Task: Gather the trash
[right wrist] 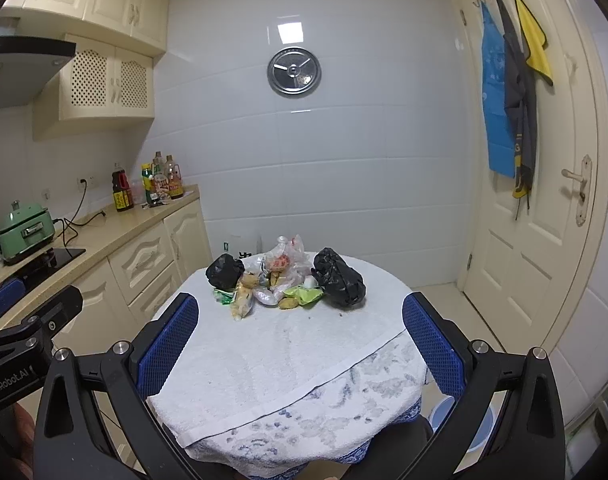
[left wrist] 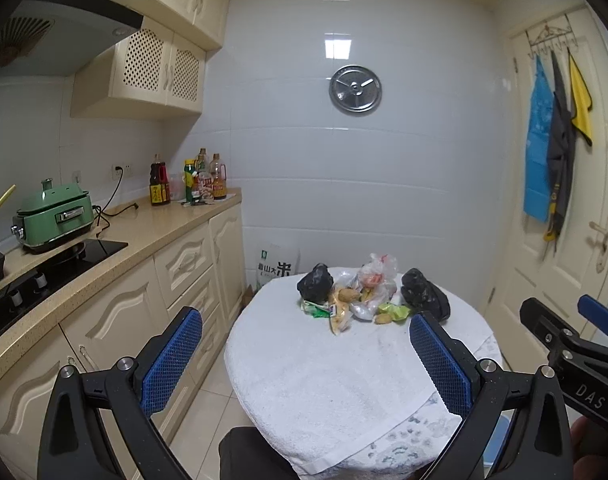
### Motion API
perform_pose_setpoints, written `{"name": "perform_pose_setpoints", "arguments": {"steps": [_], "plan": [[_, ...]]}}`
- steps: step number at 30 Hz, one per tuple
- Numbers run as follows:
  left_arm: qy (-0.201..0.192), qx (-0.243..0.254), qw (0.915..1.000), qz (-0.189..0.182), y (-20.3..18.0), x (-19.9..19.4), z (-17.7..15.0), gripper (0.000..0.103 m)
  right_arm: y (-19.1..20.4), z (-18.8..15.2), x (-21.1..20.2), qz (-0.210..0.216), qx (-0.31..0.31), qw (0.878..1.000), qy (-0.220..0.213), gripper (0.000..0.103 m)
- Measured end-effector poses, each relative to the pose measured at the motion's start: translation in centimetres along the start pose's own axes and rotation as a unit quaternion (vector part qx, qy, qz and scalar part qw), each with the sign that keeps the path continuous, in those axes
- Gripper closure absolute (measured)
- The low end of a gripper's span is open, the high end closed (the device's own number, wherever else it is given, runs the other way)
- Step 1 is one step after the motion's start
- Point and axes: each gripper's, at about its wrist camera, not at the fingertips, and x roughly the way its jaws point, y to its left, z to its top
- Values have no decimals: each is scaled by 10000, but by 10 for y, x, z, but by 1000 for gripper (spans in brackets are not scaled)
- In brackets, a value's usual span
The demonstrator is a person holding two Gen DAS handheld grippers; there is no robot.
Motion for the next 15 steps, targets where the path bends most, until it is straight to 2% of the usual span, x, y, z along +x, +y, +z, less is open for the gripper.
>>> {"name": "perform_pose_setpoints", "arguments": {"steps": [2,4,6,11,15], "plan": [[-40,67,9999,-73,-2,-1,0,1,1,-1,2,23,2,10000,-16,0],[-176,266,9995,81,-4,-1,0,1,2,-1,4,20,-18,10000,-50,0],[-255,419,9988,32,-10,-2,-6,1,4,-1,5,15,-75,9999,-115,0],[-308,425,9986,42,-8,1,-15,1,16,-2,12,-178,-480,9979,-402,0],[-226,310,9993,-9,-6,4,-13,1,17,1,20,-126,-433,9987,-238,0]]}}
